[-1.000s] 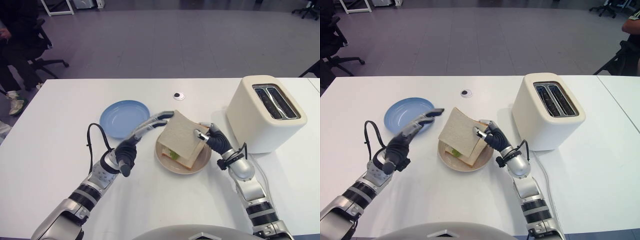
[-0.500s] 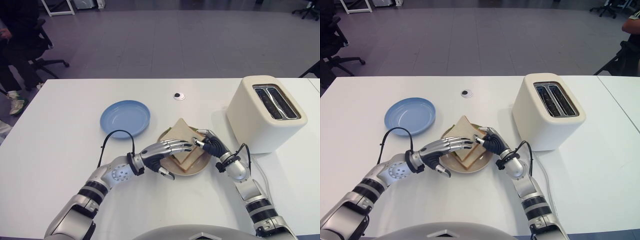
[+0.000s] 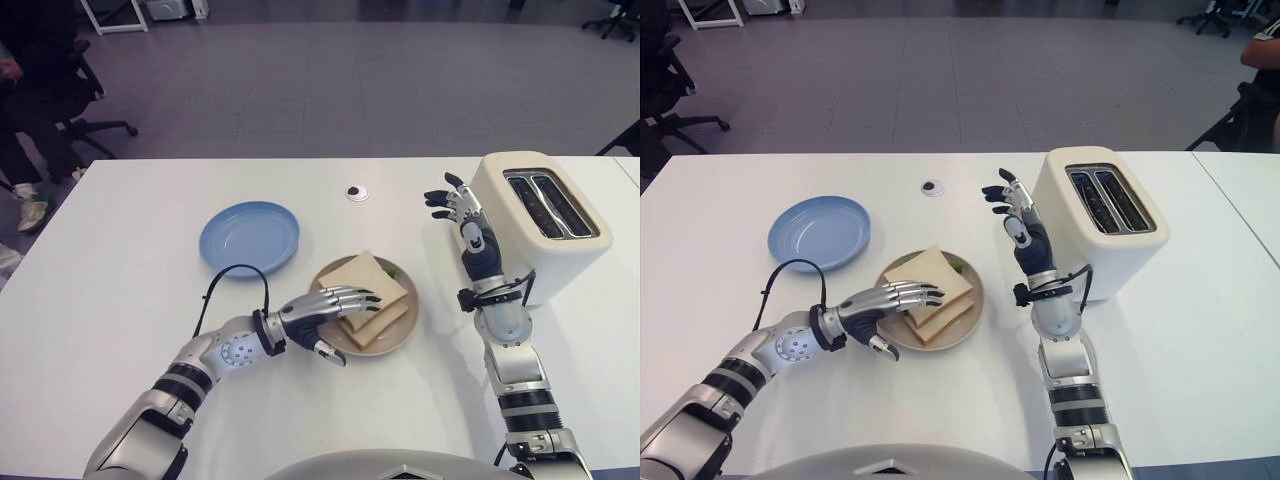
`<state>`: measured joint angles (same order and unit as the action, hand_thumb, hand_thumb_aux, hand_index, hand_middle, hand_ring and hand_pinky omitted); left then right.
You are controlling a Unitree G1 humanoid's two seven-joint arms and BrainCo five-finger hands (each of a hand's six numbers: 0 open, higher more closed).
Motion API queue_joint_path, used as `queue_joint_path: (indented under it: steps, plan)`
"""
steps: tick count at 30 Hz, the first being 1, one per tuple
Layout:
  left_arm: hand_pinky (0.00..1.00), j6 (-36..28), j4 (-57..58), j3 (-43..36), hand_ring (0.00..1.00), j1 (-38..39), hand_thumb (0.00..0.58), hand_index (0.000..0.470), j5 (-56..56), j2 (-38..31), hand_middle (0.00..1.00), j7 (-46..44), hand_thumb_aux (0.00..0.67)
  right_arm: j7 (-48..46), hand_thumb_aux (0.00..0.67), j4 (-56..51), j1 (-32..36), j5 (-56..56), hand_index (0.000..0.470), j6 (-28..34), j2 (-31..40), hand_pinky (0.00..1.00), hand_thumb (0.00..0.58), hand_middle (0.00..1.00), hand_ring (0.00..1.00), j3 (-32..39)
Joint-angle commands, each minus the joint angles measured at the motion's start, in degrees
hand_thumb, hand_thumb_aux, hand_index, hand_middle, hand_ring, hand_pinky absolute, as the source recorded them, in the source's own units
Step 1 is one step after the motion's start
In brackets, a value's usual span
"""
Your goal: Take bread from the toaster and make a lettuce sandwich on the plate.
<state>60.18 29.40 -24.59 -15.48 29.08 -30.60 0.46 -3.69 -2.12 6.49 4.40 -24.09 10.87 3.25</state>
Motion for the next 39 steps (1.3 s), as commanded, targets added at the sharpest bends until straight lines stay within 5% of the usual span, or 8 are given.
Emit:
queue_joint_path:
  steps: [1,4,12,28,32,36,37,39]
  plan:
    - [0.08,6.2,-8.0,3.4,0.08,0.6,0.493,0.288,-19.7,2.0,0.08,1.4,0.410,-9.9,0.659,4.7,-3.5,-6.3,0.463,-4.8,1.0,0.93,0.580,0.93,0.93,6.0]
    - [1.00,8.4,-15.7,-2.4,1.00,2.1,0.580,0.470,-37.0,-1.9,1.00,-3.8,0.670,-20.2,0.670,8.9,-7.2,-10.7,0.470,-8.2,5.0,1.00,0.580,1.00,1.00,12.5]
    - [1.00,14.0,-25.5,-31.3,1.00,7.3,0.580,0.470,-54.0,-22.2,1.00,-36.9,0.670,-50.7,0.670,11.8,-16.1,-16.2,0.470,-13.5,26.8,1.00,0.580,1.00,1.00,23.7]
    - [1.00,-5.4,1.9,-3.1,1.00,3.6,0.580,0.470,-10.8,-1.2,1.00,-17.0,0.670,-24.1,0.670,-8.9,-3.0,9.5,0.470,-5.7,9.4,1.00,0.580,1.00,1.00,18.3]
    - [0.61,-9.2,3.2,4.8,0.61,-0.7,0.000,0.000,-2.6,3.9,0.61,0.4,0.000,-17.6,0.670,-9.6,-1.6,8.5,0.470,-4.3,6.1,1.00,0.580,1.00,1.00,14.7]
    - [0.00,-3.0,-1.0,10.2,0.00,0.0,0.000,0.000,-9.5,7.2,0.00,5.5,0.000,-14.9,0.670,-4.9,-1.4,2.1,0.470,-8.5,4.4,0.95,0.580,0.95,0.95,10.0]
    - [0.00,-0.8,-3.0,10.8,0.00,0.8,0.000,0.000,-14.0,7.6,0.00,4.9,0.000,-14.9,0.520,-2.9,-1.7,-0.5,0.365,-10.0,4.2,0.85,0.551,0.85,0.85,8.9]
    - [0.00,2.1,-7.3,10.8,0.00,2.4,0.000,0.000,-23.4,7.7,0.00,3.0,0.000,-15.2,0.000,1.3,-2.6,-6.8,0.000,-11.7,3.6,0.22,0.000,0.22,0.22,6.9]
